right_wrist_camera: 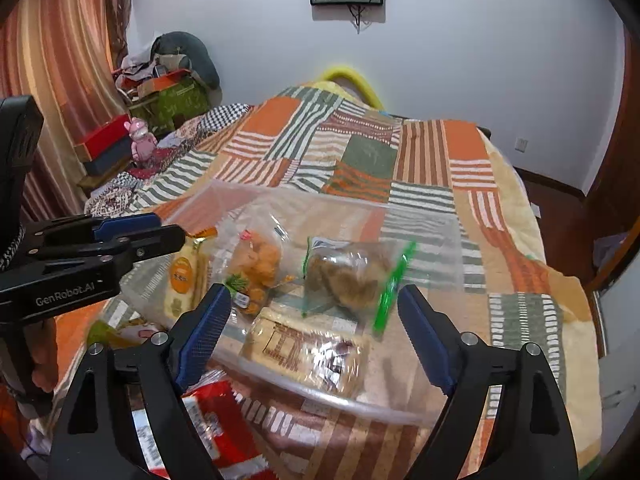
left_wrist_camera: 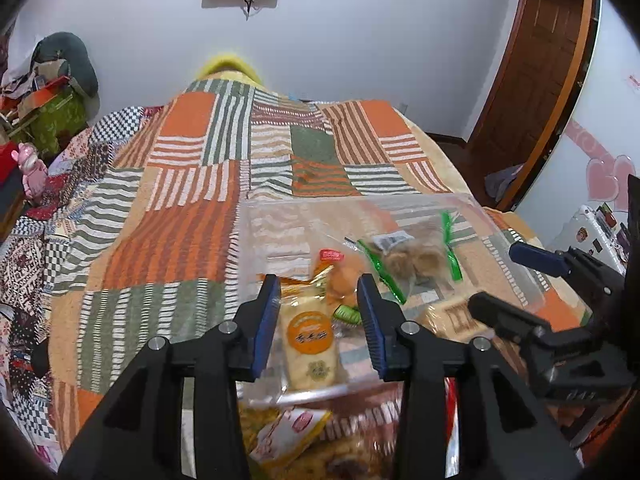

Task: Organize snacks
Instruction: 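Carry both items over the clear box, lower them in and open both tools, then grasp the green jelly cup with the left tool while the right tool grasps the biscuit roll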

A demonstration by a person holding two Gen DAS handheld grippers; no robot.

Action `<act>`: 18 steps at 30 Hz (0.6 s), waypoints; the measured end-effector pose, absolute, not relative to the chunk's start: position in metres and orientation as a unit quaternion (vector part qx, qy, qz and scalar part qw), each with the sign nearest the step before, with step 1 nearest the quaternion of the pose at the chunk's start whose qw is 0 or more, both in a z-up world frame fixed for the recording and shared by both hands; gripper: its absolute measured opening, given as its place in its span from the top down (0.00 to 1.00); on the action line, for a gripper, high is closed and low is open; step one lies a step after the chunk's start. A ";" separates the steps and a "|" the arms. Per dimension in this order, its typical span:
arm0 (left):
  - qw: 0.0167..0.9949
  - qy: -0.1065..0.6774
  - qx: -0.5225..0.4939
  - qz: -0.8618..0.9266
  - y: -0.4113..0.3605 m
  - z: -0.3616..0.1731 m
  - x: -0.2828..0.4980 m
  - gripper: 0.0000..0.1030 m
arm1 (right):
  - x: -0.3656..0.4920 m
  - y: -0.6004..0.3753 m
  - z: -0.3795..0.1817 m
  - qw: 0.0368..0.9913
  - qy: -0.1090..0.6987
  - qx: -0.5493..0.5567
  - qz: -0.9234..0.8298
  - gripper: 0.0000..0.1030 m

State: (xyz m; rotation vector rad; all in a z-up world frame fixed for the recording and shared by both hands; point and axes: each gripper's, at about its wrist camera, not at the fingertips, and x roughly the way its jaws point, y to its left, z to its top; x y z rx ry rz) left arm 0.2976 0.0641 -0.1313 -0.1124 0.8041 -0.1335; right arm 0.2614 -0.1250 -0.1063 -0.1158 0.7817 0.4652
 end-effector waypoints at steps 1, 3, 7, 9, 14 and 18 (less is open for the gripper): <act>0.919 0.386 -0.054 -0.064 0.067 -0.127 0.291 0.58 | 0.258 -0.126 -0.104 0.897 0.375 -0.054 0.227 0.18; 0.922 0.380 -0.052 -0.062 0.071 -0.120 0.280 0.52 | 0.251 -0.128 -0.099 0.898 0.372 -0.051 0.232 0.16; 0.925 0.374 -0.047 -0.050 0.086 -0.112 0.250 0.48 | 0.238 -0.131 -0.091 0.899 0.364 -0.049 0.240 0.12; 0.924 0.377 -0.044 -0.045 0.093 -0.113 0.240 0.47 | 0.231 -0.132 -0.089 0.899 0.362 -0.049 0.243 0.09; 0.915 0.401 -0.041 -0.032 0.106 -0.130 0.214 0.47 | 0.214 -0.132 -0.091 0.897 0.361 -0.056 0.248 0.06; 0.903 0.426 -0.054 -0.027 0.116 -0.152 0.199 0.47 | 0.204 -0.134 -0.099 0.892 0.374 -0.056 0.248 0.06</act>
